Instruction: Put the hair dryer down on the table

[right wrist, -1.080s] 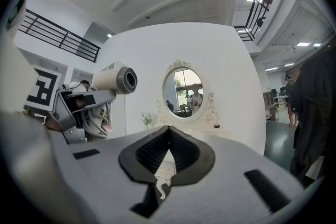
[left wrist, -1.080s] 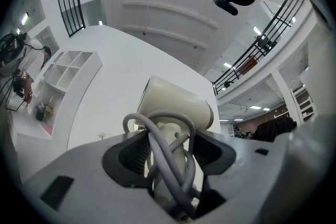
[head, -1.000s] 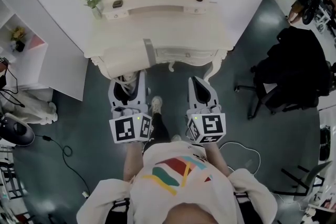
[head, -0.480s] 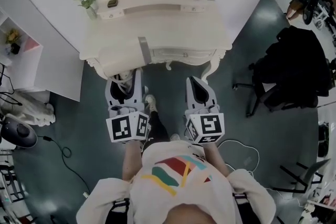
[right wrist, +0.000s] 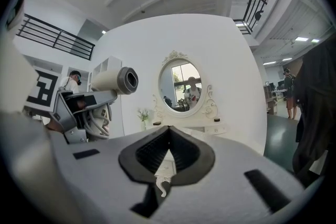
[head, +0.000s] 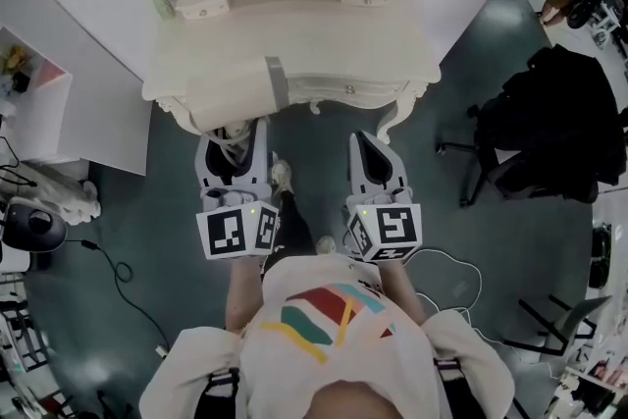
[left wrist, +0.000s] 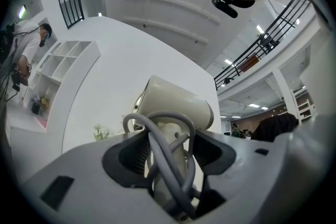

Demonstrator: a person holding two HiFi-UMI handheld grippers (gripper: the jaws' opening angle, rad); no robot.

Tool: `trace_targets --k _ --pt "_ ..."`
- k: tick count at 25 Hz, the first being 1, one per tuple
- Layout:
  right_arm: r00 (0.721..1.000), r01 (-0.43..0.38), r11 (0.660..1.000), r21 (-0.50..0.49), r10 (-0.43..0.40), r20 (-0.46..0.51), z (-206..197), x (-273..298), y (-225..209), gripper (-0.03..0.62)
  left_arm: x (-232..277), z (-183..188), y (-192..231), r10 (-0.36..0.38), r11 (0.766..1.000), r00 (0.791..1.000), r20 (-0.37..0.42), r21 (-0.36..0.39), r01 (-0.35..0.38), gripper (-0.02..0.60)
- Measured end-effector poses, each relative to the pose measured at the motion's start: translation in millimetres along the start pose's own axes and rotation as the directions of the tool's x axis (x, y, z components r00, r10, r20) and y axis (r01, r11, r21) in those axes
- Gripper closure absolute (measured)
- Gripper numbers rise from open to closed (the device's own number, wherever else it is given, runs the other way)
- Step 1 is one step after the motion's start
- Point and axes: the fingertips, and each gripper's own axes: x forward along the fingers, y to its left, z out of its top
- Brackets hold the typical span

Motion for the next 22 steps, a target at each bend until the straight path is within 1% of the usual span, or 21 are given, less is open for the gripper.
trace_targets --k 7,14,22 --pt "1.000 -0.003 1.000 0.003 0.003 -0.010 0.5 22.7 -1.5 0.594 20.8 -6.3 11.7 0.004 1.000 1.000 -0.011 -0.008 -0.004 0.337" --pt "1.000 -0.004 1.000 0.003 0.004 -0.004 1.0 58.6 -6.6 0.594 47.6 -16.6 32.1 0.016 1.000 1.000 -0.010 -0.011 -0.016 0.337" --pt "0.999 -0.032 0.999 -0.005 0.032 0.007 10.9 121.7 -1.0 0.594 91.6 -19.4 66.8 0.027 0.999 1.000 0.007 -0.020 -0.026 0.337"
